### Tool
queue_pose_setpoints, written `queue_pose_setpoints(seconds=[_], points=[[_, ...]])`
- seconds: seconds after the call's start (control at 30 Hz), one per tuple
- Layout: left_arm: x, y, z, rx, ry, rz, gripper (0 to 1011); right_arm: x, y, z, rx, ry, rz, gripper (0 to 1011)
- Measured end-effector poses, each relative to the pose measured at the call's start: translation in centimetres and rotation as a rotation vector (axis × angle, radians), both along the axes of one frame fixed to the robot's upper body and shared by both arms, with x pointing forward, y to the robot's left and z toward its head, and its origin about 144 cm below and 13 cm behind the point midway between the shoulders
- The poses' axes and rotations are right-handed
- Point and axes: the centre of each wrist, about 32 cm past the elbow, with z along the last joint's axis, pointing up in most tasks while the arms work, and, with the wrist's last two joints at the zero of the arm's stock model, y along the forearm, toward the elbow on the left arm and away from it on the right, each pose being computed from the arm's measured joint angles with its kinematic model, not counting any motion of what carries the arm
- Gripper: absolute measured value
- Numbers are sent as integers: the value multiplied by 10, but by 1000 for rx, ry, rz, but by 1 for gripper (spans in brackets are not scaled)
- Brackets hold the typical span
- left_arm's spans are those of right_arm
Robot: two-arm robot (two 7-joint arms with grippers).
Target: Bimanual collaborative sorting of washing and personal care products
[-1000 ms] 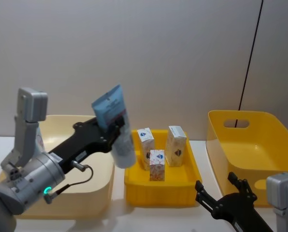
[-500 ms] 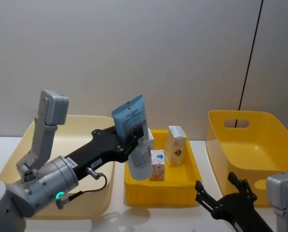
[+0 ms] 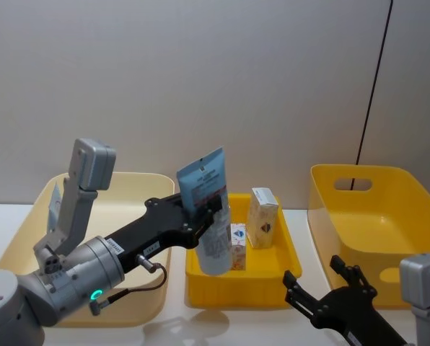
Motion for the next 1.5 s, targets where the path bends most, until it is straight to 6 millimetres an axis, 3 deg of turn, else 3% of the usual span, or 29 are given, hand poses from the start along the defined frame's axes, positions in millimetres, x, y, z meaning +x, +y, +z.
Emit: queue_pose_setpoints(seconds=[0.4, 0.93, 1.5], points=[[0, -1, 0, 7, 2, -2, 246, 17, 1, 14, -3, 11, 146, 1000], [0, -2, 0, 11, 3, -3, 246, 61, 28, 29, -62, -22, 273, 1000], [0, -3, -1, 11, 3, -5, 246, 77, 52, 30, -122, -27, 291, 1000]])
